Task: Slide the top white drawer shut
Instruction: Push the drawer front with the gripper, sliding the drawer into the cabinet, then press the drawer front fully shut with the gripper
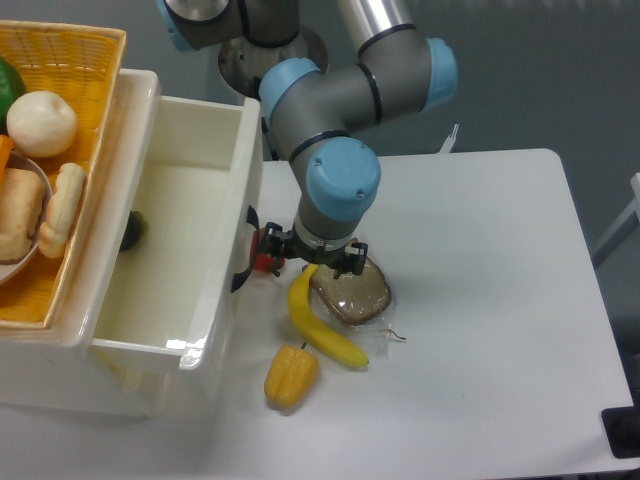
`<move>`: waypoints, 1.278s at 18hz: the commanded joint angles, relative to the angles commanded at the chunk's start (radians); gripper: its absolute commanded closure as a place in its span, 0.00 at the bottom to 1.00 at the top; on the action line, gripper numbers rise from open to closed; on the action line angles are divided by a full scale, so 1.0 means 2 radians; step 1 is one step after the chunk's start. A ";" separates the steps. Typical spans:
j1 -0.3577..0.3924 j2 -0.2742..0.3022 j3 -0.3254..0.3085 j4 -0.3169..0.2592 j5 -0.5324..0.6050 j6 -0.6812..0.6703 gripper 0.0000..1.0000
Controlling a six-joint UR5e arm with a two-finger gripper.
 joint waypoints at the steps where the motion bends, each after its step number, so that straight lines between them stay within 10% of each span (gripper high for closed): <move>1: -0.004 0.000 0.000 0.001 0.000 0.000 0.00; 23: -0.064 0.012 -0.004 0.001 0.002 -0.006 0.00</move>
